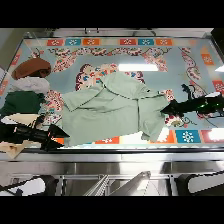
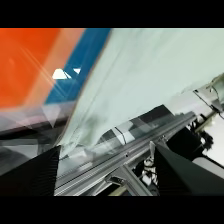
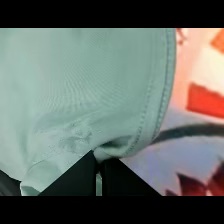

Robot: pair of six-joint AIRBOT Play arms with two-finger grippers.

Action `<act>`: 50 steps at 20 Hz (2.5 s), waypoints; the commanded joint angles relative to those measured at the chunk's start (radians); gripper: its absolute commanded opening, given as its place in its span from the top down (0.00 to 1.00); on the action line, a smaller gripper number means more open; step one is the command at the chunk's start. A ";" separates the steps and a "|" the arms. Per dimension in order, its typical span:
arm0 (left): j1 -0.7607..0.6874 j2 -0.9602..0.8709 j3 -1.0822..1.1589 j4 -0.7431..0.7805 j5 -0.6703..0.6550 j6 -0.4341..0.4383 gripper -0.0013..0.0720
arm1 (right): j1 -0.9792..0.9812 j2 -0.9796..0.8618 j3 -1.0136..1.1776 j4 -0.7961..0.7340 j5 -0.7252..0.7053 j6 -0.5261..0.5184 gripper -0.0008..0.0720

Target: Fold the shirts.

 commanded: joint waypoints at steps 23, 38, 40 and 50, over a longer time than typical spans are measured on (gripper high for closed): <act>0.177 0.493 0.579 -1.075 -0.469 0.274 0.94 | -0.332 0.873 0.108 0.820 0.375 -0.134 0.96; 0.033 0.301 0.707 -0.770 -0.350 0.214 0.94 | -0.300 0.961 0.165 0.529 0.013 -0.267 0.96; -0.055 0.170 0.652 -0.618 -0.237 0.264 0.94 | -0.138 0.853 0.034 0.454 -0.077 -0.278 0.96; -0.155 -0.572 1.155 -0.448 -0.169 0.202 0.95 | 0.130 0.181 0.042 0.571 -0.623 -0.426 0.96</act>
